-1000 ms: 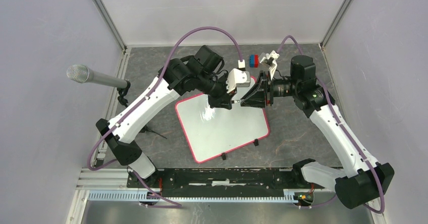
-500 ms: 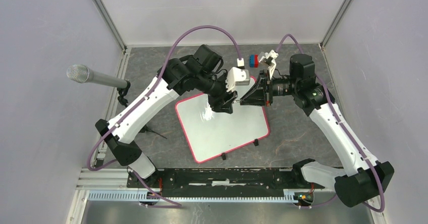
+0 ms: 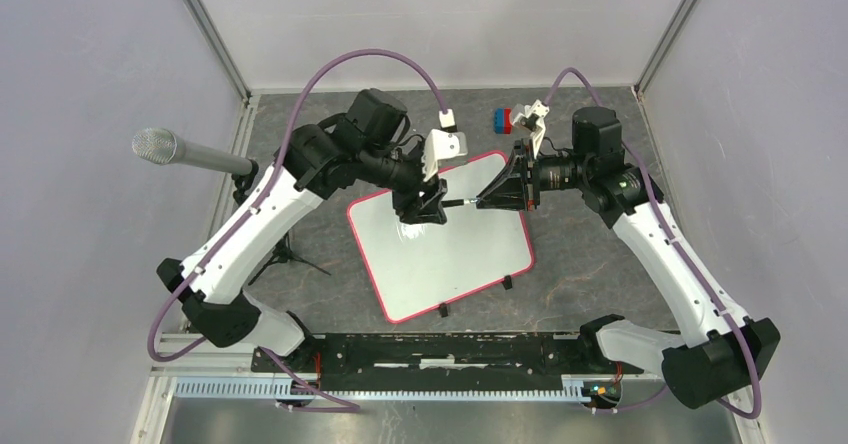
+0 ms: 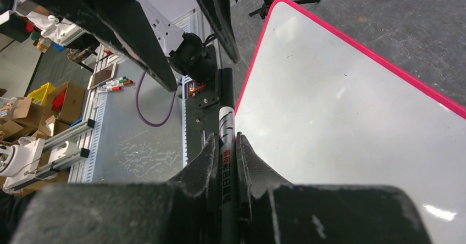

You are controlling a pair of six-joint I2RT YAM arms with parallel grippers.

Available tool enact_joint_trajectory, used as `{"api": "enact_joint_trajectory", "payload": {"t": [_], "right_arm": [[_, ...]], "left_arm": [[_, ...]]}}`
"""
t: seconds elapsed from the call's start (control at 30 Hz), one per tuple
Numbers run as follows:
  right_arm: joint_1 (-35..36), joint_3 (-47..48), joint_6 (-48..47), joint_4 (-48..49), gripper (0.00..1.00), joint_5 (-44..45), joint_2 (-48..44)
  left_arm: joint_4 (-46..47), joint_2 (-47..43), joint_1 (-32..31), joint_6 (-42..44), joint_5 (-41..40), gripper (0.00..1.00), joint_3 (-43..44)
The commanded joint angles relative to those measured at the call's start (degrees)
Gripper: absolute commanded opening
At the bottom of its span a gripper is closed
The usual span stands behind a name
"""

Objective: Write a sentence on the whiteboard
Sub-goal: Open the whiteboard marker at the center of the board.

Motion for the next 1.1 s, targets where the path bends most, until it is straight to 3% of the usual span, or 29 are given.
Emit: {"api": "enact_joint_trajectory", "payload": {"t": [0.0,0.43,0.8,1.07], "right_arm": [[-0.1,-0.62,2.21,3.28,0.0,-1.04,-1.69],[-0.1,-1.3,3.67,3.94,0.0,-3.57,-2.08],[-0.1,-0.48,3.72,3.89,0.0,-4.04,-1.39],[-0.35,2.61,1.95,1.98,0.0,-3.81,-0.1]], "left_arm": [[2.44,0.58,-2.53,2.14,-1.66,0.6,-0.54],[6.67,1.31,-2.95,1.98,-6.53,0.43,-1.78],[7.36,0.97,-3.05,3.3,-6.6,0.46,-3.38],[5.7,-0.04,-2.95,3.36,-5.13,0.03,-4.22]]}}
